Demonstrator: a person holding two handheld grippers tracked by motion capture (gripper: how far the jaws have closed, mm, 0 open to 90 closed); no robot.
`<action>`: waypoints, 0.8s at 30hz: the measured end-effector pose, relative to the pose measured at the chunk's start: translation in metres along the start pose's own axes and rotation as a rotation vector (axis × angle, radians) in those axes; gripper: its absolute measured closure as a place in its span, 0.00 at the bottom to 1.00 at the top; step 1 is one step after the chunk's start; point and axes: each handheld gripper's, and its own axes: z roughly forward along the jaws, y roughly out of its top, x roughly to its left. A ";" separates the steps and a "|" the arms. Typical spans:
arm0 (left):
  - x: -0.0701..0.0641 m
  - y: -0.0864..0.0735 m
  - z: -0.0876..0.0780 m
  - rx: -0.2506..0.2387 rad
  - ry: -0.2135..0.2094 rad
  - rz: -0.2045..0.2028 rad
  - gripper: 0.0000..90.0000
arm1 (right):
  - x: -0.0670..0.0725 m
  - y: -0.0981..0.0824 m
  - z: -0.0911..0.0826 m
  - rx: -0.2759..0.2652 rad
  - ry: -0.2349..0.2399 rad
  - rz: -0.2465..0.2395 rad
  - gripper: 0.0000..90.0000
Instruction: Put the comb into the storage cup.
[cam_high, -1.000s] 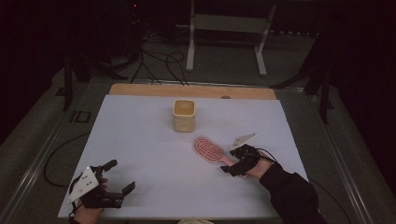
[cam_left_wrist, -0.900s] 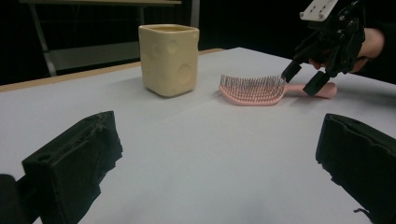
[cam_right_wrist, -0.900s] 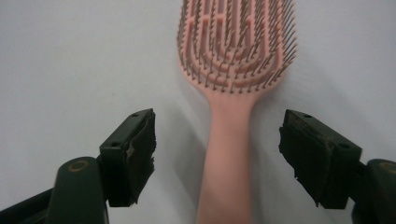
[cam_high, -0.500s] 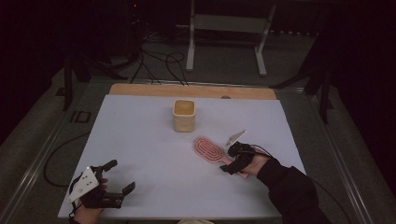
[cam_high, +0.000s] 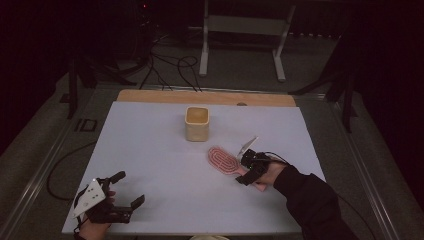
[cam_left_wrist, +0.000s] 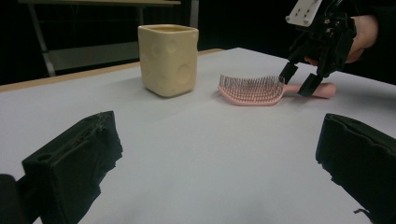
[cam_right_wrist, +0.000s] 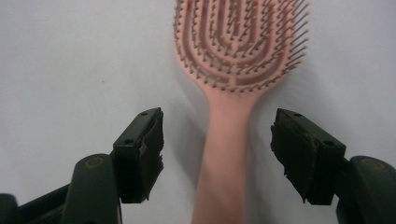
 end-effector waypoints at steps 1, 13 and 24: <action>0.000 0.000 0.000 0.000 0.000 -0.001 0.00 | 0.000 0.000 0.001 0.002 0.000 -0.007 0.37; 0.000 0.000 0.001 0.005 -0.006 0.002 0.00 | -0.002 0.008 0.003 0.072 -0.039 0.041 0.53; 0.000 0.000 0.000 0.001 -0.004 0.000 0.00 | -0.001 0.015 0.009 0.092 -0.044 0.037 0.64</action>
